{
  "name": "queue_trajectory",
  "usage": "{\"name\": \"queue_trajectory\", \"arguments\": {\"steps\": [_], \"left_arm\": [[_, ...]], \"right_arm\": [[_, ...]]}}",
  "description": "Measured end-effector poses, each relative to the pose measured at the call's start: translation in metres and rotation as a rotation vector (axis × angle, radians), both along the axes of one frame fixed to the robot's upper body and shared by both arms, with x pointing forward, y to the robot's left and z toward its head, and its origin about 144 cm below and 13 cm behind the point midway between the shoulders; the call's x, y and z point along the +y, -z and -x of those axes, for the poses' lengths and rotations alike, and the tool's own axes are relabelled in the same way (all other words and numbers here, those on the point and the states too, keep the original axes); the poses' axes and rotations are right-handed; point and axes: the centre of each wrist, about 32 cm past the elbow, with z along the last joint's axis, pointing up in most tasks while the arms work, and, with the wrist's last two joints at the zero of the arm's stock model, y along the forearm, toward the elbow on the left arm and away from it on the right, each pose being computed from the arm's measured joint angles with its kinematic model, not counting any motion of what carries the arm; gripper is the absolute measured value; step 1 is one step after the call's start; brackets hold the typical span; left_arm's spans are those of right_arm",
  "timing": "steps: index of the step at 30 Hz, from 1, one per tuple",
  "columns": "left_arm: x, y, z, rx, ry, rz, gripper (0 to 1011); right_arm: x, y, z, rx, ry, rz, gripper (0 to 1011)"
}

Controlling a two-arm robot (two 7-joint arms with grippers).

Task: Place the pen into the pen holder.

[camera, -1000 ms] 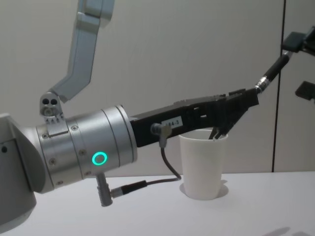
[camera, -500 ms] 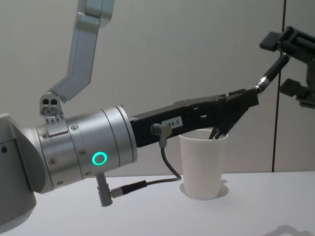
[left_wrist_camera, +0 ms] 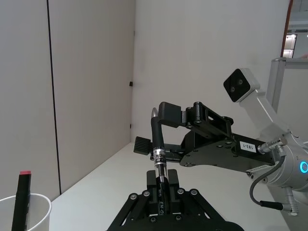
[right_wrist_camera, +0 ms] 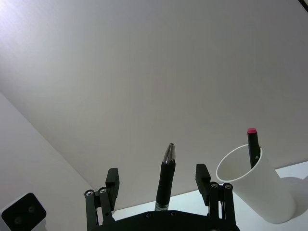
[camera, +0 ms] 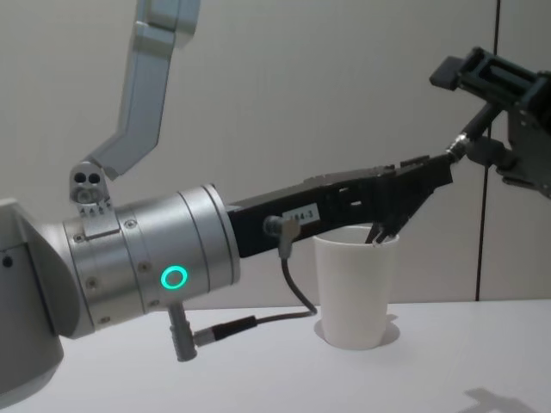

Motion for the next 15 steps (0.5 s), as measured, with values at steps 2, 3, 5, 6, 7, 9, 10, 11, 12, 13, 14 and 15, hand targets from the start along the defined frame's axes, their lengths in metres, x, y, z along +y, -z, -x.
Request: {"name": "queue_trajectory", "arguments": {"steps": [2,3,5,6,7,9,10,11,12,13,14,15], "left_arm": [[0.0000,0.0000,0.0000,0.000,0.000,0.000,138],[0.0000,0.0000,0.0000,0.000,0.000,0.000,136],[0.0000,0.0000,0.0000,0.000,0.000,0.000,138],[0.0000,0.0000,0.0000,0.000,0.000,0.000,138],[0.0000,0.0000,0.0000,0.000,0.000,0.000,138],[0.0000,0.0000,0.0000,0.000,0.000,0.000,138],[0.0000,0.0000,0.0000,0.000,0.000,0.000,136],[0.0000,0.0000,0.0000,0.000,0.000,0.000,138],[0.0000,0.0000,0.0000,0.000,0.000,0.000,138],[0.0000,0.0000,0.0000,0.000,0.000,0.000,138],[0.0000,0.0000,0.0000,0.000,0.000,0.000,138],[0.0000,0.0000,0.0000,0.000,0.000,0.000,138]], "right_arm": [[0.0010,-0.0001,-0.0005,0.000,0.001,0.000,1001],[0.0013,-0.0001,-0.0007,-0.001,0.001,0.000,1001],[0.0021,-0.0002,-0.0011,-0.001,0.001,0.001,1001],[0.0023,-0.0002,-0.0012,-0.001,0.001,0.001,1001],[0.0027,-0.0001,-0.0014,-0.001,0.001,0.001,1001],[0.0030,-0.0002,-0.0016,-0.001,0.002,0.002,1001],[0.0032,-0.0002,-0.0017,-0.001,0.002,0.002,1001],[0.0036,-0.0002,-0.0018,-0.001,0.002,0.002,1002],[0.0037,-0.0002,-0.0019,-0.002,0.001,0.002,1001],[0.0039,-0.0002,-0.0019,-0.002,0.002,0.002,1001],[0.0040,-0.0003,-0.0020,-0.002,0.002,0.002,1001],[0.0040,-0.0003,-0.0021,-0.002,0.002,0.002,1001]]}}
